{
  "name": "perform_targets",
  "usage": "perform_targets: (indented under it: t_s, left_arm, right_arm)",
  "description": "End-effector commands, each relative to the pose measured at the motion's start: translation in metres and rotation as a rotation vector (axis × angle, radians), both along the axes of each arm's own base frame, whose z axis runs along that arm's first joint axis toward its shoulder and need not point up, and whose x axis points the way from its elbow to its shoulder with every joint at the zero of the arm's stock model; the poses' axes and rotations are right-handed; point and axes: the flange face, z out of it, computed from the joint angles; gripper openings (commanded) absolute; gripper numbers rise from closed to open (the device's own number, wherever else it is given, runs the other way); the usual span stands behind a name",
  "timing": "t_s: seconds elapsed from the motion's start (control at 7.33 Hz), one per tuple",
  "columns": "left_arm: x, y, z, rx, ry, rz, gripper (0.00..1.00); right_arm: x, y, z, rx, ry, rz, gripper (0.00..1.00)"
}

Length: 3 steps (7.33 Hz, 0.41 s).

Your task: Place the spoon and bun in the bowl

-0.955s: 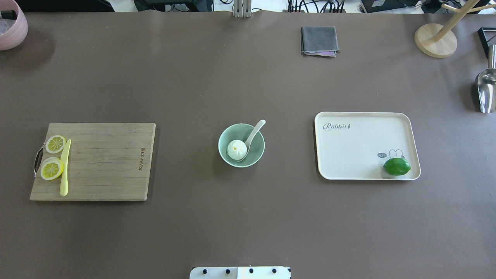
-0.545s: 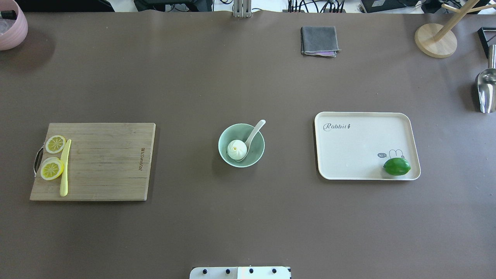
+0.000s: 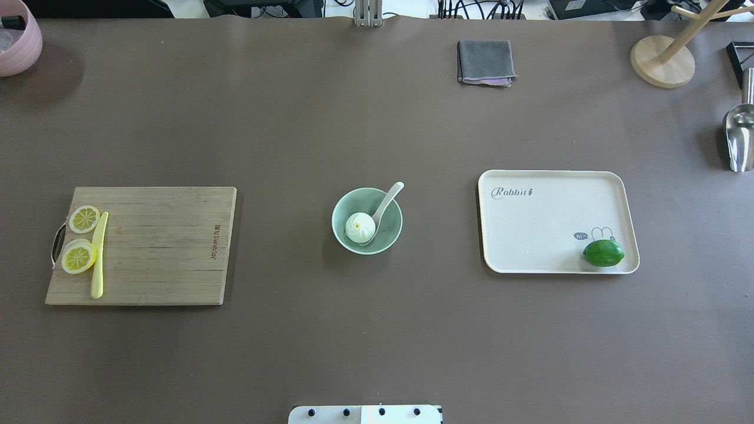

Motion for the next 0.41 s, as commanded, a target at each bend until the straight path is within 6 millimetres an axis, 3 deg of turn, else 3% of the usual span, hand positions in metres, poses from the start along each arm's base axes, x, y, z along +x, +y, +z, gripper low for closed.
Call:
perform_targets:
  t_s: [0.0, 0.27]
  left_arm:
    - [-0.0076, 0.0114, 0.0082, -0.020, 0.005, -0.015, 0.99]
    - [-0.0085, 0.0109, 0.0099, -0.017, -0.018, -0.019, 0.99]
  right_arm:
    - [0.0000, -0.0004, -0.0085, 0.012, 0.000, 0.004, 1.00]
    - [0.0000, -0.0003, -0.0097, 0.010, 0.000, 0.005, 1.00]
